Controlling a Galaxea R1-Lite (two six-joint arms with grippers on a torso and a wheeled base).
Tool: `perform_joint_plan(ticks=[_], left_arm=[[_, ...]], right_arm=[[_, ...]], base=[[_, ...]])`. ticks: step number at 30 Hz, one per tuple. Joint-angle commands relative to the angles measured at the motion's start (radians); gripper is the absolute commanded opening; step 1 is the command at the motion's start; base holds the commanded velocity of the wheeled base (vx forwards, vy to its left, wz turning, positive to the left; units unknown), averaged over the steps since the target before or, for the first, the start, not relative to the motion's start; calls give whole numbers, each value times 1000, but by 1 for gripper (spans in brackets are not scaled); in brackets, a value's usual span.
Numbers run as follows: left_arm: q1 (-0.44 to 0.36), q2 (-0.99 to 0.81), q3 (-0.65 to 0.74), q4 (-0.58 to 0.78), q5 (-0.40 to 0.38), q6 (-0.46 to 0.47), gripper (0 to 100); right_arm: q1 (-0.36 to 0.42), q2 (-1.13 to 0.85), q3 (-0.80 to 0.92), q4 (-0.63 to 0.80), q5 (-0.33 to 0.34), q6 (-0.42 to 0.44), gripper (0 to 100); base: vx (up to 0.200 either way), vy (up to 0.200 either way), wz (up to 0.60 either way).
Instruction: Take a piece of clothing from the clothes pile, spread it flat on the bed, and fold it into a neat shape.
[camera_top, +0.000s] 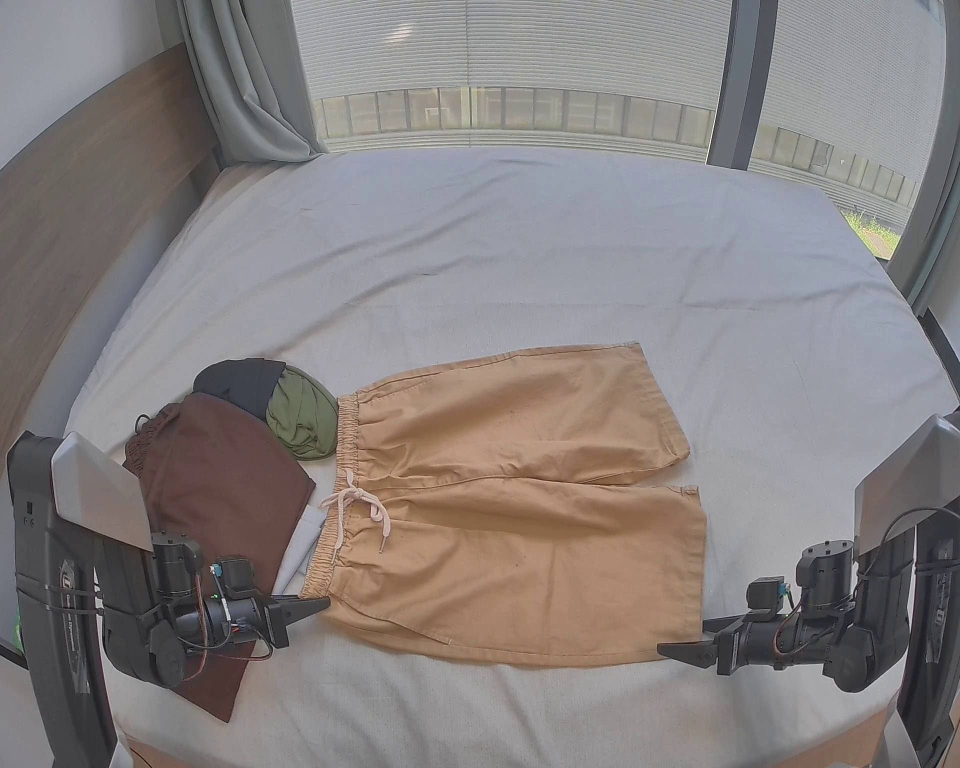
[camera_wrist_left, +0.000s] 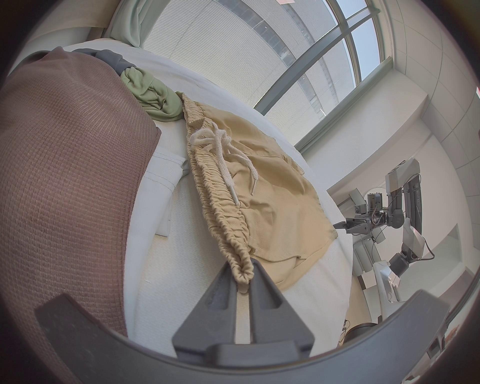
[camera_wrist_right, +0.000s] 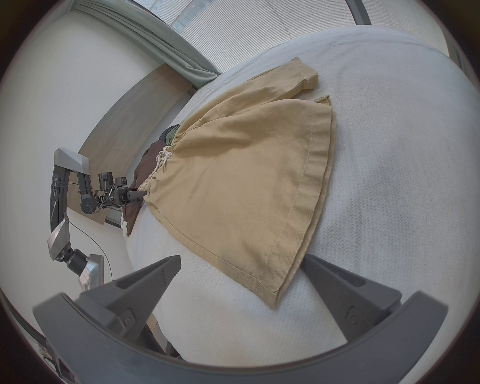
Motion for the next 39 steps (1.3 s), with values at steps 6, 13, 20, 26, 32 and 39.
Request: perform_joint_plan(ticks=[6,13,20,26,32,39], left_arm=[[1,2,0,0,0,1,0],[1,2,-2,0,0,1,0],[1,2,0,0,0,0,0],[1,-1,6,0,-3,-6,0],[10,-20,66,0,-61,1,0],[13,-38,130,0,-69,27,0]], right_arm=[[2,11,8,0,1,0,100],[1,24,6,0,1,2,0],[1,26,8,0,1,0,0],[-1,24,9,0,1,2,0],[1,11,38,0,-1,-3,0],[-9,17,81,6,1,-94,0]], base=[[0,0,0],[0,0,0],[0,0,0],[0,0,0],[0,0,0],[0,0,0]])
